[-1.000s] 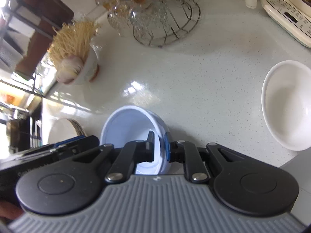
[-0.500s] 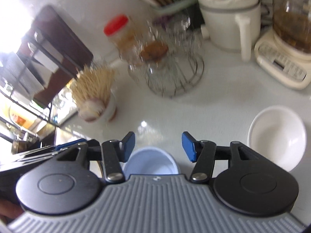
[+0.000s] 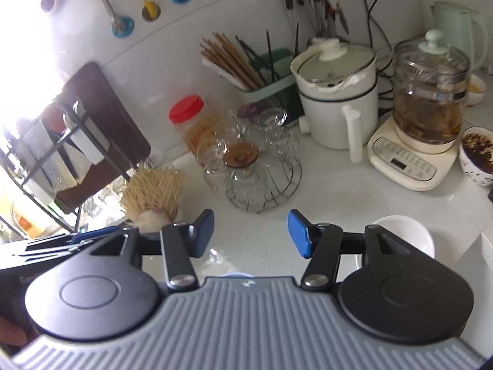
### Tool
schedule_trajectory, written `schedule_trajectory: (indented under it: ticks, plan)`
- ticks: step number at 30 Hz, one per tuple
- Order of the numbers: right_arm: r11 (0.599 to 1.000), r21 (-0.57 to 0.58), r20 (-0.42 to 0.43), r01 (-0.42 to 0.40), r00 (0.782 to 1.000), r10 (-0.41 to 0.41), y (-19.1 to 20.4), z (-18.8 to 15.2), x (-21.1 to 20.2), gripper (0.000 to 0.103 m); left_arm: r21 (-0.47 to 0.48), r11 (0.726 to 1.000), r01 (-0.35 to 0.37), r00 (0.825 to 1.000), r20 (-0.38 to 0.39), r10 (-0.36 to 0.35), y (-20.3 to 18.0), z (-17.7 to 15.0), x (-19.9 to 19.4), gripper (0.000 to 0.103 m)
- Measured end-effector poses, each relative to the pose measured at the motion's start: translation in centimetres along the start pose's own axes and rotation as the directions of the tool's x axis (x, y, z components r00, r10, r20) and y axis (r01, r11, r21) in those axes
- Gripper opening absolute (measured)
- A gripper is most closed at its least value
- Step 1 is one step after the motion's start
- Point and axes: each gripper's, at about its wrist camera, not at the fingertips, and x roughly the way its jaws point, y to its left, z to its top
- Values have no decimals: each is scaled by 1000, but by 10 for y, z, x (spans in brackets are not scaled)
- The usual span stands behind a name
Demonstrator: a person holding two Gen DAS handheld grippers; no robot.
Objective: Organize plates and bowls
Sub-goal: 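Withdraw the left tool and move it toward the white ceramic bowl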
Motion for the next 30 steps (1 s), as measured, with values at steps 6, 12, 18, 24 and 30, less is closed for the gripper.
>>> schedule_trajectory:
  ticks: [6, 12, 18, 24, 30]
  plan:
    - [999, 12, 74, 42, 996, -42, 9, -10, -27, 57, 38, 999, 24, 1000, 2, -24, -4, 0, -16, 47]
    - [993, 57, 116, 100, 988, -106, 15, -22, -54, 57, 75, 994, 84, 996, 13, -85, -11, 1, -29, 47]
    - [981, 85, 133, 175, 974, -185, 20, -38, -75, 57, 104, 984, 146, 989, -6, -146, -17, -5, -32, 47]
    - [971, 110, 117, 212, 968, -224, 12, -50, -81, 57, 124, 974, 188, 982, -28, -186, -32, -15, -30, 47]
    - [965, 129, 118, 228, 963, -243, -5, -50, -83, 57, 132, 971, 202, 979, -58, -195, -51, -22, -14, 47]
